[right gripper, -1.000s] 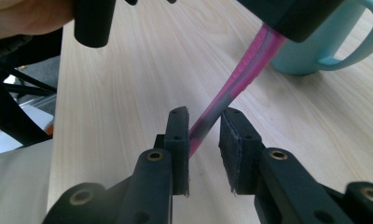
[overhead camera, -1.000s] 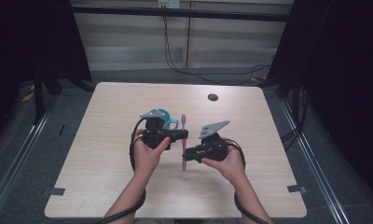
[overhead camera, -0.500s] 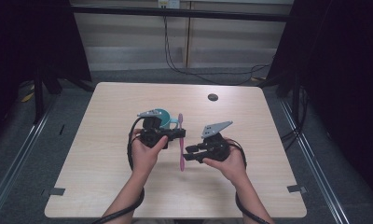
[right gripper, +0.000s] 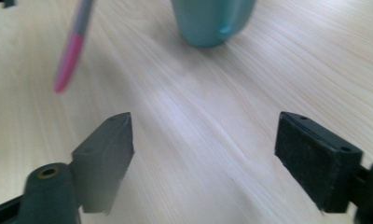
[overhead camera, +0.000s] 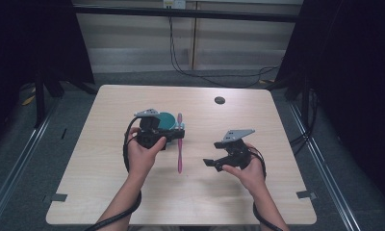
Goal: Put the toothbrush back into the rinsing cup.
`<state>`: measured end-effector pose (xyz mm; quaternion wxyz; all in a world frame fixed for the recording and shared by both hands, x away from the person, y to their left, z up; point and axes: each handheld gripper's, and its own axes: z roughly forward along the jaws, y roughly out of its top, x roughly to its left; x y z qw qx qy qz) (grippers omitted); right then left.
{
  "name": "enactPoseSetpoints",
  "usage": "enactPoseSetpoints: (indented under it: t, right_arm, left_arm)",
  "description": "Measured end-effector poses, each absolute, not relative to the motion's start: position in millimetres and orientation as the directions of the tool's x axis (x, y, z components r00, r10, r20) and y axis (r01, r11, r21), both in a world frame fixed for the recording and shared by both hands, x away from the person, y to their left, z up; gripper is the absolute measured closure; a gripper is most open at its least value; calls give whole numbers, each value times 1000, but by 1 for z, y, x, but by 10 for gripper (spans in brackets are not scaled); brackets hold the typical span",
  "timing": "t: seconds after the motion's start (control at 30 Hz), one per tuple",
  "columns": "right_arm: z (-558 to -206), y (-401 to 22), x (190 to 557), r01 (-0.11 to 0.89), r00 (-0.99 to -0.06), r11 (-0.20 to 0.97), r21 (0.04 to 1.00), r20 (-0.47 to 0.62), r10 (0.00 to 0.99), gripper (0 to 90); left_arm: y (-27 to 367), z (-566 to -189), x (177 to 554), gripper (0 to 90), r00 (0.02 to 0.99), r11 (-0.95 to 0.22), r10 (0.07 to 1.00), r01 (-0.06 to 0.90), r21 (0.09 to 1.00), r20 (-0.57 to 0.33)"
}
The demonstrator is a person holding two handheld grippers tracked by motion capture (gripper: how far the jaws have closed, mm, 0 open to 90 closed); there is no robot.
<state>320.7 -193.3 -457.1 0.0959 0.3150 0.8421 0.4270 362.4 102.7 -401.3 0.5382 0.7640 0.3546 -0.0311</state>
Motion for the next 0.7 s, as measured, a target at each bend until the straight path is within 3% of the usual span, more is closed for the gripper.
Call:
enactPoseSetpoints:
  t: [0.7]
  right_arm:
    - [-489, -212, 314, 484, -725, 466, 740, 41, 687, 142]
  left_arm:
    - [118, -385, 366, 829, 742, -186, 548, 558, 809, -386]
